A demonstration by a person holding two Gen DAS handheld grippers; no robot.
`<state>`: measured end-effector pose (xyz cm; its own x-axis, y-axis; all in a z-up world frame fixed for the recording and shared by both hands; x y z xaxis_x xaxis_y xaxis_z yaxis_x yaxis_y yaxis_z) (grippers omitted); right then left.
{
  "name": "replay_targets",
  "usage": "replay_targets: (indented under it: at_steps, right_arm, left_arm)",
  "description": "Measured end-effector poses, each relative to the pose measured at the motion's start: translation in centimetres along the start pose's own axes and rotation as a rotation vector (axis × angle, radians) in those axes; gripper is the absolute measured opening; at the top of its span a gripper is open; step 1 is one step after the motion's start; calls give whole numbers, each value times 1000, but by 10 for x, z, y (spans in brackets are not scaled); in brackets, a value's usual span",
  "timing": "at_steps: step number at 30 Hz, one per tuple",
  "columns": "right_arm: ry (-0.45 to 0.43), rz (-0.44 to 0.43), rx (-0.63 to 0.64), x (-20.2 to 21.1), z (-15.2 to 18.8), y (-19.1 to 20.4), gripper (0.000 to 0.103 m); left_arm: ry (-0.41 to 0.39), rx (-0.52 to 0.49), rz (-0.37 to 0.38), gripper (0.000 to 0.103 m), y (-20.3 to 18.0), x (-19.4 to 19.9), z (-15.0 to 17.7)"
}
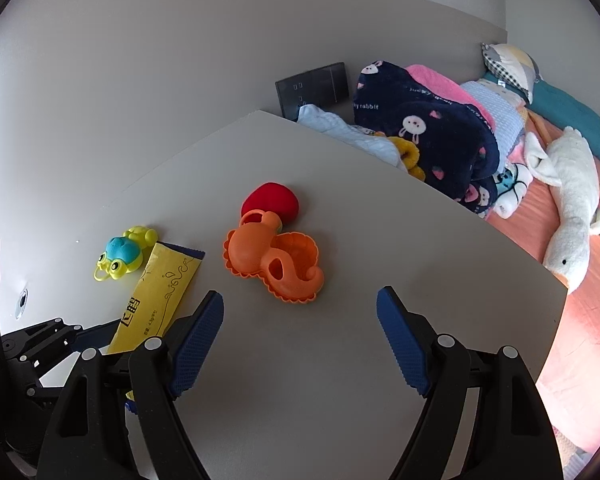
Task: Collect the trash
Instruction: 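Grasp the yellow snack packet with the left gripper while the right grasps the orange toy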
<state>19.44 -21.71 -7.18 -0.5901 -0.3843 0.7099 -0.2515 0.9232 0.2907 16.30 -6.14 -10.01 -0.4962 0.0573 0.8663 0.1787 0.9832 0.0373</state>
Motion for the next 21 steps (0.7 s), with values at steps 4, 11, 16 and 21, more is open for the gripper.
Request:
replay_targets:
  at_steps: [4,11,16,21]
  right_arm:
    - [19,6,18,-15,-7,1,79]
    - [52,16,31,-40,-17,-1,79]
    - [68,22,62,-51,-21,0,76]
    - [94,15,106,-57,-17,5,40]
  left_arm:
    - [-3,3,4,32,3,-1,-3]
    - [-13,-4,15,31,3,0,-1]
    - [-11,4,13,31,6,0,-1]
    - [-12,12,12,31,6,0,-2]
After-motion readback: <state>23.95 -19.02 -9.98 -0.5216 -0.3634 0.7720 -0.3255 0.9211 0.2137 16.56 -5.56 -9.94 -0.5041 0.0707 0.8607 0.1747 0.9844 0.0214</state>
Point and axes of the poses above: each gripper's, at about its wrist camera, not at the fingertips, and x roughly against the way its jaws point, y to its left, z to its underside, the point moved 5 cm from there along -x, roughly the way its jaws point, and after that the axes turned 9 degrees about -z, right-handed, at the moved point
